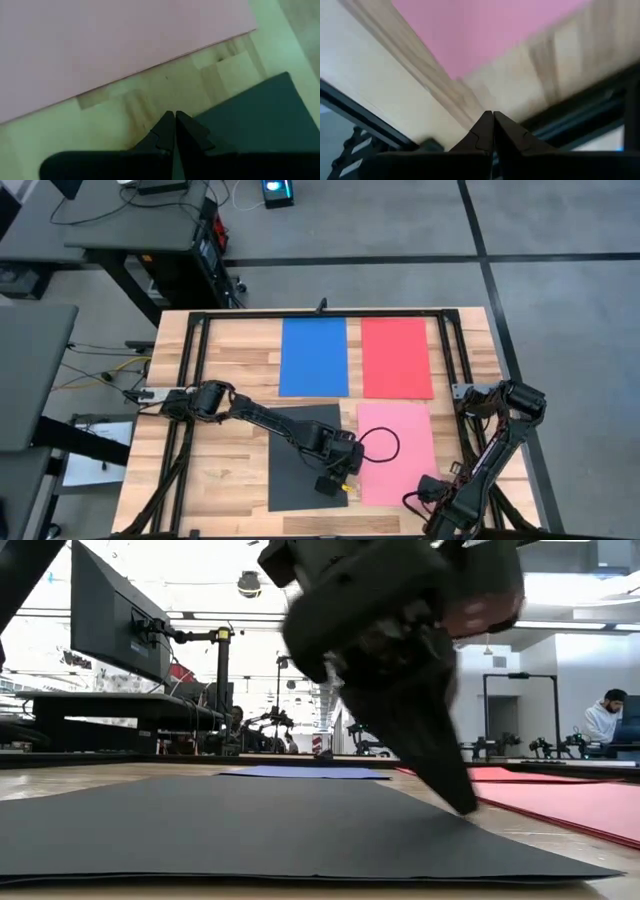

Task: Organize paper
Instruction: Return to Home Position

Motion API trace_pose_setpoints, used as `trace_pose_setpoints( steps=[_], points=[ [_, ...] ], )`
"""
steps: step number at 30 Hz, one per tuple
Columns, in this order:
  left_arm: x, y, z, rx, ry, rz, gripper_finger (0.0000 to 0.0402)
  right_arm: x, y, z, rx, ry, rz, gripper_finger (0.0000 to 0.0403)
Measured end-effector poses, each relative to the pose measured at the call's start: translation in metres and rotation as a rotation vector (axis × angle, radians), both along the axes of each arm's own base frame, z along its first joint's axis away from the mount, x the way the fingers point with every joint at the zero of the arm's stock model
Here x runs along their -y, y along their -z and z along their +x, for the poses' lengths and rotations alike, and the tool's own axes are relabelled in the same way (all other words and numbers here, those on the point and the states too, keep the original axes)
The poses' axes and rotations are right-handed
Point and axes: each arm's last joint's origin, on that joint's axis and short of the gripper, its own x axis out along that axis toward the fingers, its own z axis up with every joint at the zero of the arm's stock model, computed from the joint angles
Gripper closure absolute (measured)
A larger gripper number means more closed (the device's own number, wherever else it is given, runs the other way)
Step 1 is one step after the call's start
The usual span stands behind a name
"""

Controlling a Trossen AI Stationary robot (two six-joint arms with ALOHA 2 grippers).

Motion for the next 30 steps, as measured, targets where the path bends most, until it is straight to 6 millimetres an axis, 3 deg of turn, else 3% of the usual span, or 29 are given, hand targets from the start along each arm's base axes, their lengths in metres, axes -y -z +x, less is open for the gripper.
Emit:
trace_pose_setpoints(
  steps=[4,9,15,19,24,30],
  points=[
    [-0.002,-0.029,-0.008,0.022,0.031,0.007,0.0402,0.005,-0.017,0.005,0.144,-0.099,-0.022,0.0403],
    [0.004,-0.096,-0.029,0.167,0.098,0.001,0.0402,0.025,-0.045,0.016,0.401,-0.198,-0.146,0.0403],
    [-0.002,-0.193,-0.079,0.405,0.058,0.136,0.0402,0.058,-0.095,0.028,0.891,-0.417,-0.476,0.0403],
    [-0.017,-0.237,-0.126,0.506,-0.027,0.191,0.0402,0.081,-0.133,0.035,1.11,-0.508,-0.649,0.0403],
    [-0.041,-0.254,-0.183,0.604,-0.118,0.149,0.0402,0.11,-0.172,0.058,1.251,-0.567,-0.587,0.0403],
    [-0.066,-0.231,-0.243,0.768,-0.177,0.054,0.0402,0.138,-0.176,0.111,1.485,-0.856,-0.289,0.0403]
  ],
)
